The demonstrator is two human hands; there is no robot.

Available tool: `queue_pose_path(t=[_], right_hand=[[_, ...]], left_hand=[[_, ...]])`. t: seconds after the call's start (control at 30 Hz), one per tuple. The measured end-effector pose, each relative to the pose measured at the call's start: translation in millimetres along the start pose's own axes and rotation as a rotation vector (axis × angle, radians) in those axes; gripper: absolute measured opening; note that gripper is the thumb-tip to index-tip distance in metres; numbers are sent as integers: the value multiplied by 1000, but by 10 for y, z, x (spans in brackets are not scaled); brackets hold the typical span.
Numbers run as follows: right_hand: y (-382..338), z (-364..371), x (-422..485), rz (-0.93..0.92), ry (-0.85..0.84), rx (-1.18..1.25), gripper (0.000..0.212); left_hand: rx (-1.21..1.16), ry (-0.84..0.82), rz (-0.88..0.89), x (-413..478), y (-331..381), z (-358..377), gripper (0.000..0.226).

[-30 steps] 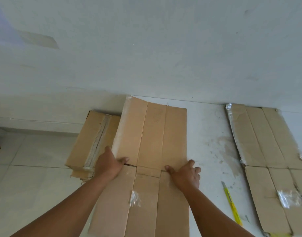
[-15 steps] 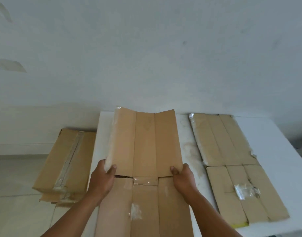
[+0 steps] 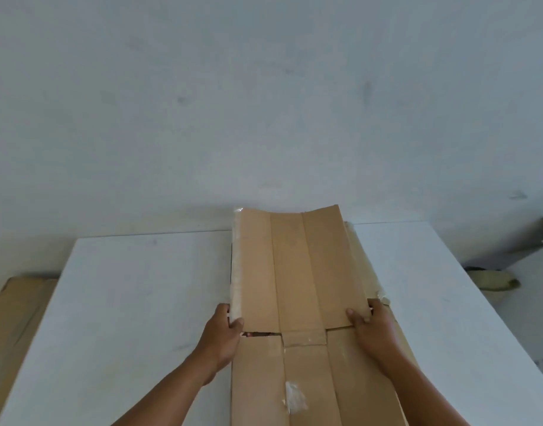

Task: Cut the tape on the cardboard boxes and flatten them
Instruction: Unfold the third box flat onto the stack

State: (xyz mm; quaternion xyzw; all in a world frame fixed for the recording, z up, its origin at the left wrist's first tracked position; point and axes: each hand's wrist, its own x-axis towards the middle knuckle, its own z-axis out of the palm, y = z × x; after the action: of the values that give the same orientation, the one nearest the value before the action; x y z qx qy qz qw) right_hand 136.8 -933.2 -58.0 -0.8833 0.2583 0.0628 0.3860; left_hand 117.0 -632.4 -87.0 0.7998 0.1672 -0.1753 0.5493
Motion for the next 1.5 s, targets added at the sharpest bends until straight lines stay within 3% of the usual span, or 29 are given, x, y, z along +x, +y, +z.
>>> queue_pose_path(t=[0.2, 0.33, 0.43, 0.5, 0.6, 0.73, 0.9, 1.1, 1.3, 1.5], right_hand=[[510, -416, 798, 22, -80, -42, 38], [708, -392, 1110, 32, -122, -83, 42], [819, -303, 1253, 45, -100, -229, 57], [846, -252, 1298, 48, -78, -335, 67], [843, -169, 1300, 7, -108, -398, 77], [849, -84, 1281, -51, -162, -577, 96], [774, -59, 1330, -73, -207, -666, 98], [679, 73, 1317, -197, -269, -696, 81], [605, 112, 1328, -163, -246, -735, 82], [132, 352, 1013, -184, -198, -834, 70]], left_hand=[[3, 33, -127, 289, 167, 915, 13], [168, 100, -159, 443, 177, 1202, 13], [420, 192, -184, 585, 183, 1300, 37], [423, 213, -195, 658, 218, 1334, 57], [441, 106, -154, 713, 277, 1415, 97], [691, -10, -149, 728, 373, 1532, 112], [768, -8, -159, 771, 404, 1565, 114], [771, -34, -116, 779, 409, 1494, 109], [596, -140, -116, 821, 391, 1119, 86], [449, -90, -91, 453, 114, 480, 76]])
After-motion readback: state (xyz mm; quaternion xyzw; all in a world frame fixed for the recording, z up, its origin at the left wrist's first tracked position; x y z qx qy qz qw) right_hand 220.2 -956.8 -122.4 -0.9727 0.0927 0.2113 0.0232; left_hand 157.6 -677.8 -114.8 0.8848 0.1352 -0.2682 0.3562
